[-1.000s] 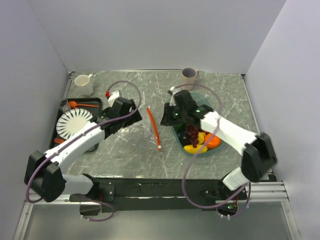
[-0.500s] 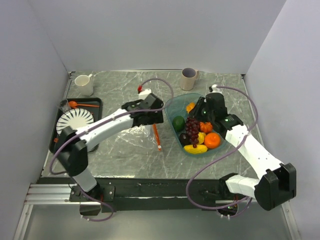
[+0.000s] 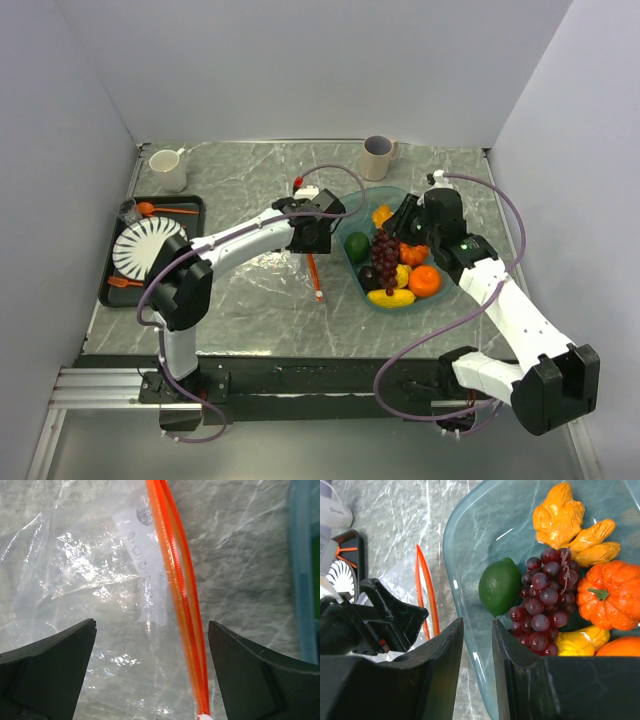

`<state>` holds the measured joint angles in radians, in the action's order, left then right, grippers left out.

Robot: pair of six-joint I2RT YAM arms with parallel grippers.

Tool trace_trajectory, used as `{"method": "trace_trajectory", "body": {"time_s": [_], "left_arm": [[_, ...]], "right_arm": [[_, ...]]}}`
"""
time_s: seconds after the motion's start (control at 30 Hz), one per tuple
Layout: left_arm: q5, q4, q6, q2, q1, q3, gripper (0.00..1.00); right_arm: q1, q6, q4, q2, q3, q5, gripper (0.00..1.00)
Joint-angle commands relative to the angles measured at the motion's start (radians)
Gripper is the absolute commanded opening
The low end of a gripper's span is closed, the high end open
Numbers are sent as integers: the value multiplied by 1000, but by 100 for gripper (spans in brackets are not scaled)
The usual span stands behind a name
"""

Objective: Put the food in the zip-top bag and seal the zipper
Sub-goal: Pick up the zipper food storage bag at the center of the board.

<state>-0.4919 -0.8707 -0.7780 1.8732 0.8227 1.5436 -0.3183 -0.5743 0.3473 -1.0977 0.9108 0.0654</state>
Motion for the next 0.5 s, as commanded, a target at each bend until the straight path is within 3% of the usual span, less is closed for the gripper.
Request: {"method": "trace_trajectory", "body": {"time_s": [0.0,0.23,0.47], "left_arm": [[-33,-27,39,33,4,47,99],[-19,-33,40,70,4,61,96],[-20,-27,43,60,4,47,72]], "right_arm": [[15,27,-31,19,-6,20,38],[22,34,-30,16,-10,40,38],[25,36,-36,12,-12,54,38]]}}
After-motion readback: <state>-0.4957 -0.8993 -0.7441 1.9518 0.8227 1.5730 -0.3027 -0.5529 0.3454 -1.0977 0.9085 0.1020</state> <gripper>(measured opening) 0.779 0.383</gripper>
